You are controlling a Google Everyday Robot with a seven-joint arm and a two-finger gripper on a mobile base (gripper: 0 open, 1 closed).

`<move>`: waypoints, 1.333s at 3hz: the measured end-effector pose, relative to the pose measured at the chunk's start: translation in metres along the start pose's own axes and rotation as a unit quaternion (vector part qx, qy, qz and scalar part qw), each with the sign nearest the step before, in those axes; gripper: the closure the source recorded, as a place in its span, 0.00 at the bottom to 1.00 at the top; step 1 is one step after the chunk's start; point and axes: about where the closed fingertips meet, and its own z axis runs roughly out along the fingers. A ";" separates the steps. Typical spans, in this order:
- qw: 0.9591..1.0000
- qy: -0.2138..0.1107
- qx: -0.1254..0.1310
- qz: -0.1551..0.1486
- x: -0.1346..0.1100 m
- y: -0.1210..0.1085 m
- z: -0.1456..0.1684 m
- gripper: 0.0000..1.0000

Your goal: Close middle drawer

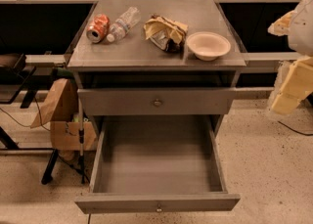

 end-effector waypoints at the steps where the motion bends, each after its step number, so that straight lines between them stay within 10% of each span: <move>1: 1.000 0.000 0.000 0.000 0.000 0.000 0.000 0.00; 2: 1.000 -0.008 -0.014 0.000 0.001 0.002 0.020 0.00; 4: 0.995 -0.070 -0.076 0.015 0.012 0.041 0.197 0.00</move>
Offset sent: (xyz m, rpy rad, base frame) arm 0.0164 0.0071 -0.0670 0.0680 0.0865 0.0316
